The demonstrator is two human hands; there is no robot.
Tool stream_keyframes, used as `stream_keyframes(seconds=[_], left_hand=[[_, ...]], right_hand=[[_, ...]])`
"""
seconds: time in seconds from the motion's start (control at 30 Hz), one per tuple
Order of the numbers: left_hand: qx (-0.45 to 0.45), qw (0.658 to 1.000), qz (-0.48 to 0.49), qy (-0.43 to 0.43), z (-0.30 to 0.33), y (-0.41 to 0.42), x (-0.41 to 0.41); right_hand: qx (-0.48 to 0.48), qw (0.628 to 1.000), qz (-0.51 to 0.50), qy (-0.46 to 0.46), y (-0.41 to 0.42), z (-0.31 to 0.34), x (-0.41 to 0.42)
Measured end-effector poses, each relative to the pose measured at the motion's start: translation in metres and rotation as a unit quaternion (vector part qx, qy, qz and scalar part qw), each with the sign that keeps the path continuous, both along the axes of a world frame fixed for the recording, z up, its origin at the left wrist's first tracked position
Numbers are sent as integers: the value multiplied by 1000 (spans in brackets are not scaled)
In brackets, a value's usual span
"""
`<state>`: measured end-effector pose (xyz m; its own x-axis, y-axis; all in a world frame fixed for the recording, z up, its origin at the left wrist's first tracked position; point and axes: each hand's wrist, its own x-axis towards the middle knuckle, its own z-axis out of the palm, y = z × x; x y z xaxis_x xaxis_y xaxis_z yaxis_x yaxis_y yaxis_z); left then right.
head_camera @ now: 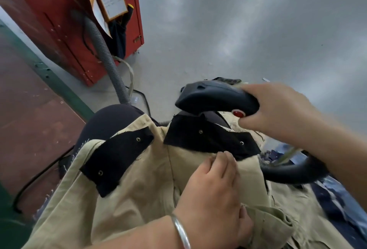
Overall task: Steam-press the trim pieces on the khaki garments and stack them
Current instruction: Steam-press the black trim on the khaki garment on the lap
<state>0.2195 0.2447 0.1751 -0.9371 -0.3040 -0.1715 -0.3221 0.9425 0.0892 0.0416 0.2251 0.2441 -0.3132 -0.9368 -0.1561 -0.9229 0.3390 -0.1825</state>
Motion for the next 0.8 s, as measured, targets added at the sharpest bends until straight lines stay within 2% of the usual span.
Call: stream_keyframes(seconds=[0.17, 0.3, 0.57, 0.7, 0.8], left_hand=[[-11, 1000, 15, 8, 2, -1, 3], [-3, 1000, 19, 20, -1, 0, 4], [35, 997, 34, 56, -8, 1, 2], [27, 998, 33, 50, -7, 1, 2], [30, 998, 31, 36, -5, 0, 2]], right_hand=[[-70, 995, 3, -76, -20, 37, -18], [-50, 996, -4, -74, 19, 62, -33], [41, 997, -37, -61, 88, 29, -43], [77, 996, -29, -40, 78, 8, -31], [59, 998, -12, -36, 58, 1, -23]])
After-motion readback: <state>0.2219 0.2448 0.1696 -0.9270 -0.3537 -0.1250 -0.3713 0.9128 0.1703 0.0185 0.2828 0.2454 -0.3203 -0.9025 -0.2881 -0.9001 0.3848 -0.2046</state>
